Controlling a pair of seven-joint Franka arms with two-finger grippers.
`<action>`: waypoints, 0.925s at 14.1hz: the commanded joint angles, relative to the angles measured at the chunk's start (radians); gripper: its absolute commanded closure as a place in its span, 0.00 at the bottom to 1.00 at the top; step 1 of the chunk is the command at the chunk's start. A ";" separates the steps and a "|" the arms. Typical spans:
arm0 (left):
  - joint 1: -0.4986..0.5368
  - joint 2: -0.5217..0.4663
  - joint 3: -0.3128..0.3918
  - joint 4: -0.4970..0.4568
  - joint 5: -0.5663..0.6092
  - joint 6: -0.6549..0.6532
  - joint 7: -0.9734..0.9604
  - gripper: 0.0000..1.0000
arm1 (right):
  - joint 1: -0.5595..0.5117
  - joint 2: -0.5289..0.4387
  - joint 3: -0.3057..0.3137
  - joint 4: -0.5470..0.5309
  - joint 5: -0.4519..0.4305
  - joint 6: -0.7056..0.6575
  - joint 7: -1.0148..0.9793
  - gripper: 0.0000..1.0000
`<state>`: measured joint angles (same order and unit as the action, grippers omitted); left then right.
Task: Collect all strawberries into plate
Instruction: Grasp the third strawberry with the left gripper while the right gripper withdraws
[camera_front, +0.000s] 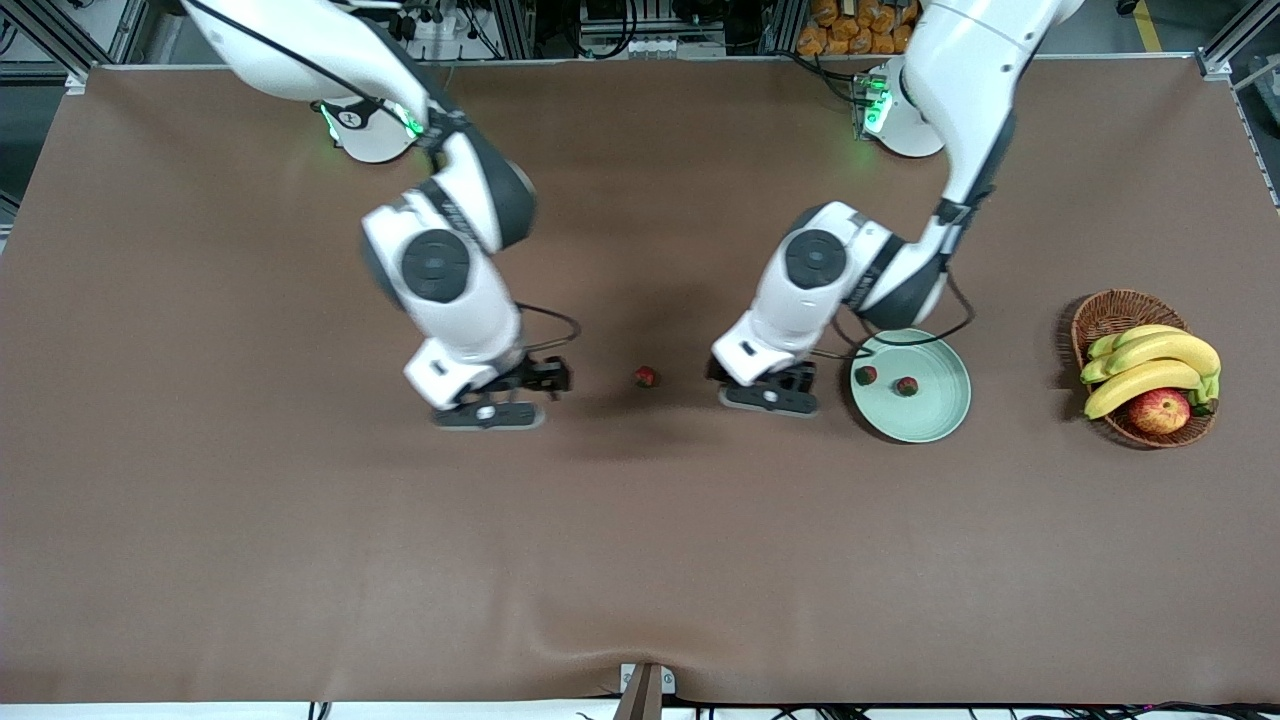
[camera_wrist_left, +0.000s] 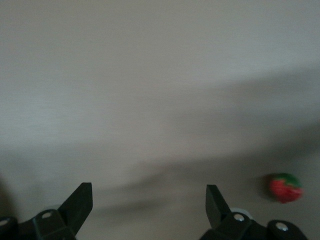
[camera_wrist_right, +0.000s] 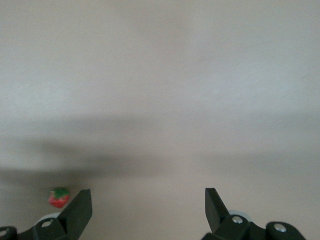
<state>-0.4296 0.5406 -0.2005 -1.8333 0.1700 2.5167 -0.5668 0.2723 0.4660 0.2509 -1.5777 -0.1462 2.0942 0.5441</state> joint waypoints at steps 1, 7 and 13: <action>-0.041 0.105 0.009 0.130 0.022 -0.007 -0.033 0.00 | -0.105 -0.098 0.025 -0.087 0.003 0.003 -0.134 0.00; -0.167 0.196 0.024 0.247 0.022 -0.007 -0.085 0.00 | -0.236 -0.314 -0.100 -0.160 0.121 -0.190 -0.502 0.00; -0.199 0.258 0.026 0.249 0.046 -0.007 -0.090 0.07 | -0.234 -0.475 -0.352 -0.156 0.231 -0.433 -0.658 0.00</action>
<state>-0.6241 0.7602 -0.1840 -1.6114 0.1754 2.5142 -0.6326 0.0379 0.0663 -0.0649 -1.6916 0.0627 1.6962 -0.1018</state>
